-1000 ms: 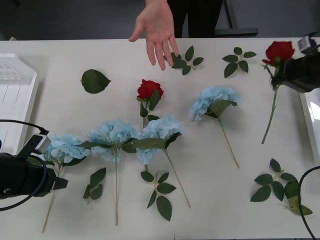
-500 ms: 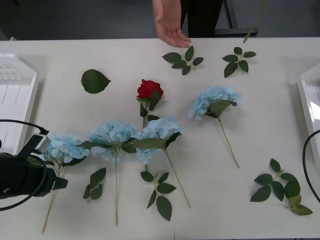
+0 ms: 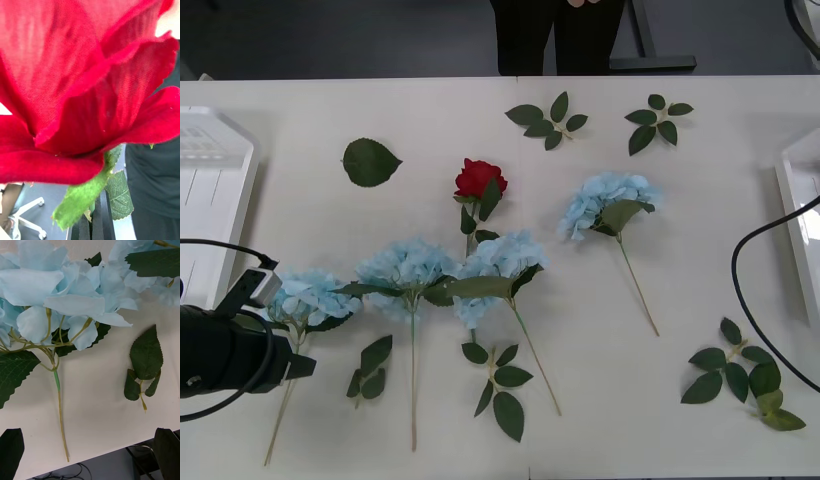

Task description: Place the red flowers into the right box and the blue flowers into the left box. If a person shows an open palm, hand one flower to the person first, then continue sorting.

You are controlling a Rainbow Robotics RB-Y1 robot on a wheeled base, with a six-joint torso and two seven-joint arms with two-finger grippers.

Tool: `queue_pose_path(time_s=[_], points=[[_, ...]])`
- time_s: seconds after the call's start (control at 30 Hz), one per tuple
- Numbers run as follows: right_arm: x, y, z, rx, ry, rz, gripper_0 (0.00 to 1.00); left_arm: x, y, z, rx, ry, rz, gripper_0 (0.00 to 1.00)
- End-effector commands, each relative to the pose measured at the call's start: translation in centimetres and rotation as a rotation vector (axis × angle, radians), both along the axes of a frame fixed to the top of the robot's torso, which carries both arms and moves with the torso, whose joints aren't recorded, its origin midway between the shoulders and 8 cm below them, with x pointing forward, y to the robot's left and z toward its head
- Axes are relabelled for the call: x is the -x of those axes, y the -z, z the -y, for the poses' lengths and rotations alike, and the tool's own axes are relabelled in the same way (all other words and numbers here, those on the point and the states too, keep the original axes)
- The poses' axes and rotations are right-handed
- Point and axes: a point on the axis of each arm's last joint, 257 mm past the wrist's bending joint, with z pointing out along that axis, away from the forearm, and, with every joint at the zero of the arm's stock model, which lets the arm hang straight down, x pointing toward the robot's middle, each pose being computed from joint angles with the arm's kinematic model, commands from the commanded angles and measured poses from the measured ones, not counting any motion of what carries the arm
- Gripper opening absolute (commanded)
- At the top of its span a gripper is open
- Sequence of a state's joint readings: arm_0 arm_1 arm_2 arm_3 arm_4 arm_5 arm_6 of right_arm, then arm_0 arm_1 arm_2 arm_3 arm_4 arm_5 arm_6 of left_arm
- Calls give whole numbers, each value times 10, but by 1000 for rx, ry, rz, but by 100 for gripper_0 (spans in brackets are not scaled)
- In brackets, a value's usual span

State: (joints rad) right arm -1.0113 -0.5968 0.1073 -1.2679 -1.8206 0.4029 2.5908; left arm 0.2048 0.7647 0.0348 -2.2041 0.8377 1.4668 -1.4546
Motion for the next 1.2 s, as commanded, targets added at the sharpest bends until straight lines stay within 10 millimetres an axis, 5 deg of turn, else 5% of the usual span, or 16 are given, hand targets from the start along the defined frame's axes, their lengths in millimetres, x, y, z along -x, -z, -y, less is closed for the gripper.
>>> queue_pose_path(time_s=[0.03, 0.13, 0.17, 0.27, 0.43, 0.57, 0.73, 0.87, 1.2], points=[[23, -41, -25, -5, -41, 90, 0, -11, -11, -6, -59, 82, 43, 100], [23, -40, -26, -1, -44, 87, 0, -11, -11, -6, -59, 82, 43, 100], [24, -41, -26, -4, -47, 86, 21, -11, -11, -6, -59, 82, 43, 100], [24, -42, -25, -13, -53, 81, 56, -11, -11, -6, -59, 82, 43, 100], [26, -44, -24, -42, -75, 71, 88, -11, -11, -6, -59, 82, 43, 100], [28, -46, -22, -56, -85, 66, 99, -11, -11, -6, -59, 82, 43, 100], [30, -34, -16, -2, -103, 42, 100, -11, -11, -6, -59, 82, 43, 100], [40, 2, -11, 61, -207, -99, 100, -11, -11, -6, -59, 82, 43, 100], [71, 168, 10, 197, -228, -618, 100, -11, -11, -6, -59, 82, 43, 100]])
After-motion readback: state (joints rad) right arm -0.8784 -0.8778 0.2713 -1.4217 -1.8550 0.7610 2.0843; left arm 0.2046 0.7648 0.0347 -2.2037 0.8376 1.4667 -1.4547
